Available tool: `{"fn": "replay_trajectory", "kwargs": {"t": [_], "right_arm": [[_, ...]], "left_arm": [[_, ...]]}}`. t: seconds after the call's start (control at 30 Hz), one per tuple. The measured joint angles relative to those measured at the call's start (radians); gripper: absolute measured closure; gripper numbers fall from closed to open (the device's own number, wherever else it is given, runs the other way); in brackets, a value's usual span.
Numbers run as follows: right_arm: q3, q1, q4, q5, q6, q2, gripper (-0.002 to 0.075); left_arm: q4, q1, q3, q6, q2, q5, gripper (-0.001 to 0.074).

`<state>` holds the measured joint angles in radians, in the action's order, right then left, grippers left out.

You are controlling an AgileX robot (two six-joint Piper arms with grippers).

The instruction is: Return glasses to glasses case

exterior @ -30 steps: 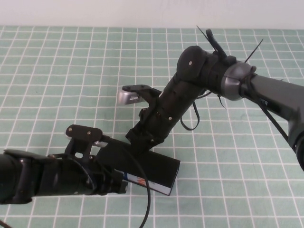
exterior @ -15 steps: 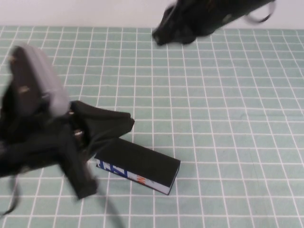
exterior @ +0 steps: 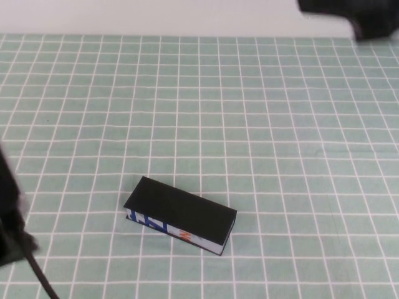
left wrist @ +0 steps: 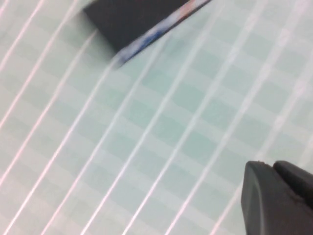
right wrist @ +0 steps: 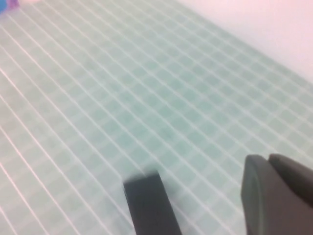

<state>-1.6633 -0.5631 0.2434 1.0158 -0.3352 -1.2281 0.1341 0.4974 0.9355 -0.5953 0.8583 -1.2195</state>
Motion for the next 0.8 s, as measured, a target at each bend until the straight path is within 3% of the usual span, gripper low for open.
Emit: {"fn": "replay_trajectory", "kwargs": {"t": [0.13,0.33,0.57,0.8], "right_arm": [[0.214,0.000,-0.079,-0.041,0.000,0.159,0.0739],[0.561,0.000,-0.148,-0.176,0.053,0.402,0.0739],[0.948,0.000,-0.259,-0.436,0.199,0.697,0.0739],[1.264,0.000,-0.292,-0.568,0.234,0.931,0.0739]], "left_arm": [[-0.208,0.000,0.000,0.138,-0.045,0.005,0.0737],[-0.324,-0.017,0.008,0.274,-0.172,0.121,0.0737],[-0.255,-0.017,0.011,0.301,-0.320,0.277,0.0737],[-0.063,-0.017,0.011,0.227,-0.353,0.283,0.0737]]}}
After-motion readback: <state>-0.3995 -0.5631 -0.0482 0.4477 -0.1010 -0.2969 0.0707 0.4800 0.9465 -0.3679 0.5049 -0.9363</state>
